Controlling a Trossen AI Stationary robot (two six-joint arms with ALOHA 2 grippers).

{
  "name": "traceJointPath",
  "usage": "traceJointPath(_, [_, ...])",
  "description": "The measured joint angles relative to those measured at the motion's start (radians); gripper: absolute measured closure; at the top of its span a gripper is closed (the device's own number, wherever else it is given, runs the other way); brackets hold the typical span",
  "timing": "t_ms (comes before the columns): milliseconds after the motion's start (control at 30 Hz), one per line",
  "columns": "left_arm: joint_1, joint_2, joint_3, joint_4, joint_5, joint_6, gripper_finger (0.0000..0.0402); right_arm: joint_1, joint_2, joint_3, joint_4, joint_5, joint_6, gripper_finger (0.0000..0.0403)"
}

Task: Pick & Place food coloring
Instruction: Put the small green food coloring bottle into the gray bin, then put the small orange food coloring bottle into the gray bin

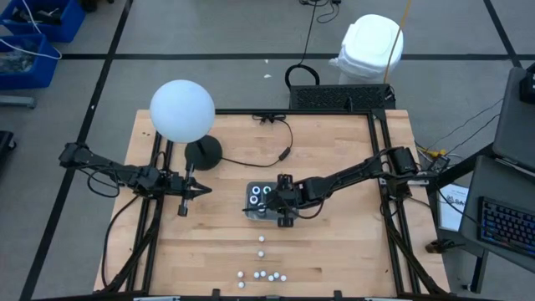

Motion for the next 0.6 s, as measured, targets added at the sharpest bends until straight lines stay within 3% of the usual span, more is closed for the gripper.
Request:
traceJointPath(167, [0.0, 0.0, 0.0, 0.0, 0.0, 0.0, 0.0394, 0.0, 0.0, 0.0, 0.002, -0.045, 0.01, 0.0337])
traceJointPath(600, [0.0, 0.0, 0.0, 0.0, 0.0, 0.0, 0.0394, 0.0, -0.051, 0.0, -0.009, -0.04, 0.026, 0.0261])
